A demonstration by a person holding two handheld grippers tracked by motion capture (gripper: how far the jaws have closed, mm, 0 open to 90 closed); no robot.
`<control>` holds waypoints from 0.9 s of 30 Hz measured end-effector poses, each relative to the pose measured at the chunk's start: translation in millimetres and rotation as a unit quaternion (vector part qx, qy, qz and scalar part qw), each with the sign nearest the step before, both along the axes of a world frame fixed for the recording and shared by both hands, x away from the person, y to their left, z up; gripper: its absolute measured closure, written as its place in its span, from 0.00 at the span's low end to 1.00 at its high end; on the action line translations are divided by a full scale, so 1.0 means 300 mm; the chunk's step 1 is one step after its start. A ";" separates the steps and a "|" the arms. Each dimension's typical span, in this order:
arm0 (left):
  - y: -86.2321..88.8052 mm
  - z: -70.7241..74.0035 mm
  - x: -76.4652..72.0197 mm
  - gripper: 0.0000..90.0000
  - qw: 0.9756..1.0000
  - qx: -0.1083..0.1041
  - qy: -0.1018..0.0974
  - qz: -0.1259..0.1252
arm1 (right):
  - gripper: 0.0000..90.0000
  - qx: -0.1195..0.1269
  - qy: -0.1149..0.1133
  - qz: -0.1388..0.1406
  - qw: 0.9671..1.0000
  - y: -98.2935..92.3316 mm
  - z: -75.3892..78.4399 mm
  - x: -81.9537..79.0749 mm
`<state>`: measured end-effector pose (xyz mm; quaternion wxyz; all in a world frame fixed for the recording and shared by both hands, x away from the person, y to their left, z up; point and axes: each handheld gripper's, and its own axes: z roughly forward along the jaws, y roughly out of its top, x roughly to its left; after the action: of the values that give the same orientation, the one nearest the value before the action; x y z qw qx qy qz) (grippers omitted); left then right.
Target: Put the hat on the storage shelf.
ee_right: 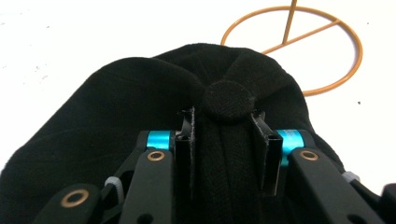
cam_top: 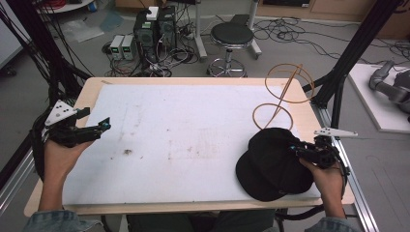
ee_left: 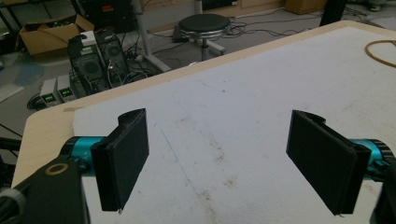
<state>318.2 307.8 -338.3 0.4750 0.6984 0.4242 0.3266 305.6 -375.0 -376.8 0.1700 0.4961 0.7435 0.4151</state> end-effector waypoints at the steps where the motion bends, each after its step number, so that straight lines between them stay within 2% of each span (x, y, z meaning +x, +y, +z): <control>1: 0.000 0.000 0.000 0.24 1.000 0.001 0.001 0.000 | 0.77 0.000 0.000 0.000 1.000 0.000 0.000 0.000; 12: 0.002 0.003 -0.002 0.24 1.000 -0.001 -0.002 0.000 | 0.79 0.001 -0.034 0.008 0.999 0.013 0.056 -0.024; 17: 0.003 0.005 -0.005 0.24 1.000 -0.001 -0.001 0.001 | 0.79 0.002 -0.042 0.015 0.999 0.026 0.084 -0.036; 27: 0.007 0.007 -0.006 0.24 1.000 -0.002 -0.003 0.002 | 0.80 -0.002 -0.075 0.031 0.997 0.052 0.150 -0.068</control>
<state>316.4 309.7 -336.1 0.4767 0.6959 0.4249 0.3286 285.1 -359.5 -331.7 0.2140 0.4400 0.7443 0.4545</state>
